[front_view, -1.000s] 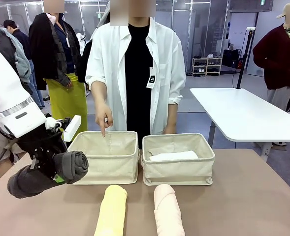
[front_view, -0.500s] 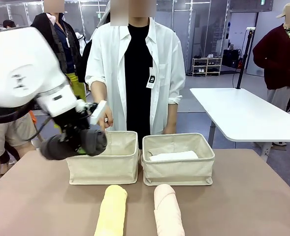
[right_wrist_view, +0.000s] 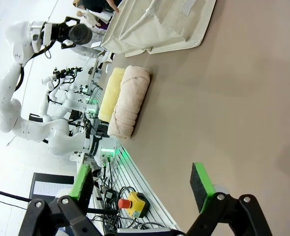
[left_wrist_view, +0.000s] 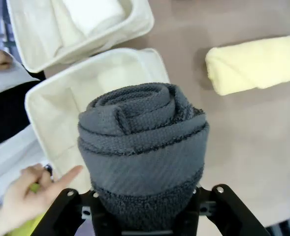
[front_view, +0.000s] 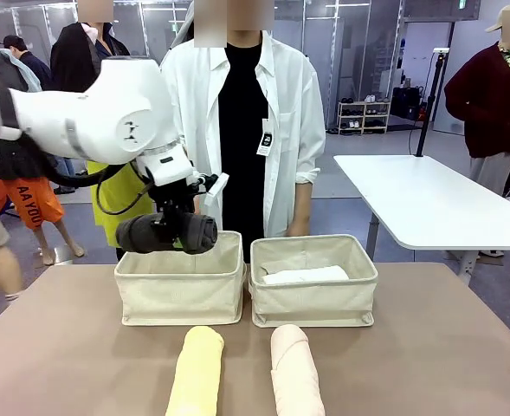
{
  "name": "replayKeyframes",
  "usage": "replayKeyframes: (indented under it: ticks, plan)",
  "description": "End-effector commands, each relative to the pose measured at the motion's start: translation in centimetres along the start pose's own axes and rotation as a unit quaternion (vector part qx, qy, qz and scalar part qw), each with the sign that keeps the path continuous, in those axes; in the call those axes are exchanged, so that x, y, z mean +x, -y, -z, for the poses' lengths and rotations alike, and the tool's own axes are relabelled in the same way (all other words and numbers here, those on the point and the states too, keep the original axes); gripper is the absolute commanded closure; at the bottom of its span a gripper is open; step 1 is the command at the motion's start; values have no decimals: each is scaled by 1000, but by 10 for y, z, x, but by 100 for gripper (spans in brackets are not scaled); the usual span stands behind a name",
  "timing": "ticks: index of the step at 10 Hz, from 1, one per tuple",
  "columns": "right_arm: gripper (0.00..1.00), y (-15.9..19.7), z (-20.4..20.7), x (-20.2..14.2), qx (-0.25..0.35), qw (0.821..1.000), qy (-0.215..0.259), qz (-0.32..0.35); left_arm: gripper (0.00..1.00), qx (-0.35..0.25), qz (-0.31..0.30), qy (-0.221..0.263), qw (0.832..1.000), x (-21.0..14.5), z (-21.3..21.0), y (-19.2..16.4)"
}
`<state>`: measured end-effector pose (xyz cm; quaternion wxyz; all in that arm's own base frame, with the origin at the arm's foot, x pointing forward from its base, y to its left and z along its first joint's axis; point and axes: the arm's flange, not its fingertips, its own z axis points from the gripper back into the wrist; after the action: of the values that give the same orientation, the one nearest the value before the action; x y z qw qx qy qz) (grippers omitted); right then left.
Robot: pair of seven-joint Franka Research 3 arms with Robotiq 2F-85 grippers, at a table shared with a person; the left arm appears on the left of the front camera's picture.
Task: Divide the towels into two baskets.
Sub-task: Pick up one hotel-folded towel from the bottom of the table and place it in the Fabric basket indicated by the person.
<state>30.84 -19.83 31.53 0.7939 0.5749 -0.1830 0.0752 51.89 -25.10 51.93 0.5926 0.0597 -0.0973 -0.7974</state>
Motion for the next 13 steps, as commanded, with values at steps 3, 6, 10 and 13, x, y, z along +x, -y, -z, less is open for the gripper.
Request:
replayKeyframes:
  ticks: [3,6,10,13]
  plan:
    - [0,-3,0,-1,-5,1000,1,0,64,-16,23,4,1000,-6,50,-68]
    - [0,-3,0,-1,-5,1000,1,0,64,-24,-5,-13,1000,-23,84,-87]
    - [0,-3,0,-1,-5,1000,1,0,35,-37,-33,-44,998,-32,102,-95]
    - [0,-3,0,-1,-5,1000,1,0,0,-35,-49,-70,996,-34,106,-92]
